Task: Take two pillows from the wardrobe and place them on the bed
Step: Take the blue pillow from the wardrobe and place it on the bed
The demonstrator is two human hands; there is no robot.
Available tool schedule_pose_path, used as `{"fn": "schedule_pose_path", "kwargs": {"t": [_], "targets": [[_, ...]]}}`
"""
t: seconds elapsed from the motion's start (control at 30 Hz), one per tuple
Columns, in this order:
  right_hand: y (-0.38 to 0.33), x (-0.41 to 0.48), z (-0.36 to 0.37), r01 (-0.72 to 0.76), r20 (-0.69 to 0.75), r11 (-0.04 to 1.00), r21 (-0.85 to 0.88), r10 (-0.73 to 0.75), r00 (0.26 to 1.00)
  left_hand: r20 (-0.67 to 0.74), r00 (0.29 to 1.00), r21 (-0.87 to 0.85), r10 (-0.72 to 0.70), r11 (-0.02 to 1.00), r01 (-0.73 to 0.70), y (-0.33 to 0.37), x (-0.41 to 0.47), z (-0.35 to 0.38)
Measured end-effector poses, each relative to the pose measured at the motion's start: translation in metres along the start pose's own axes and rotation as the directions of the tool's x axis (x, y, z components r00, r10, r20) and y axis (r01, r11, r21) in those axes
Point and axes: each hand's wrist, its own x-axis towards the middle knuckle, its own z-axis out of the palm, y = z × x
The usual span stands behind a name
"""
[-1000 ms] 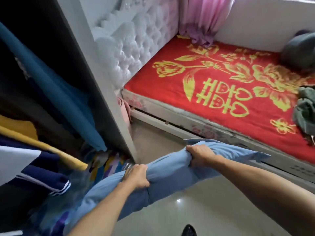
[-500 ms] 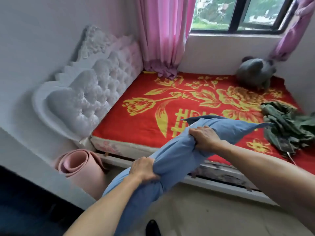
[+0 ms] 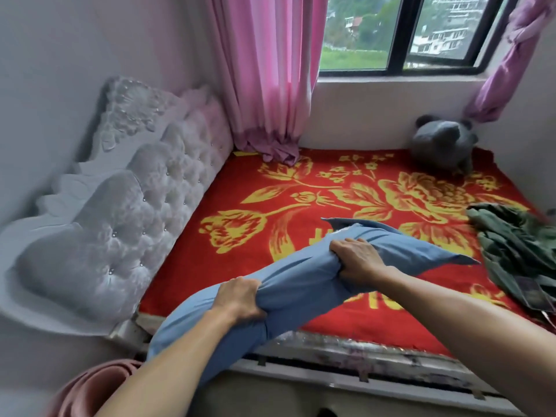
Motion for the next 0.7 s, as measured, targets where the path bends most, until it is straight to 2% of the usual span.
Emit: {"fn": "schedule_pose_path", "kwargs": {"t": [0.17,0.33,0.5,0.7], "targets": [[0.006,0.099,0.03,0.071,-0.009,0.997,0.041,-0.071,0.997,0.037,0.997,-0.019,-0.068,0.997,0.069,-0.045,0.069,0.001],[0.005,0.21,0.064,0.158,0.071,0.987,0.041,-0.16,0.985,0.089,0.983,-0.01,-0.16,0.987,0.162,-0.097,0.132,-0.001],[-0.011,0.297,0.082,0.208,0.141,0.978,0.029,-0.21,0.967,0.07,0.966,-0.001,-0.247,0.969,0.248,-0.147,0.176,-0.015],[-0.048,0.383,0.095,0.249,0.131,0.968,-0.028,-0.243,0.961,0.033,0.971,0.016,-0.238,0.971,0.237,-0.212,0.216,-0.013]]}}
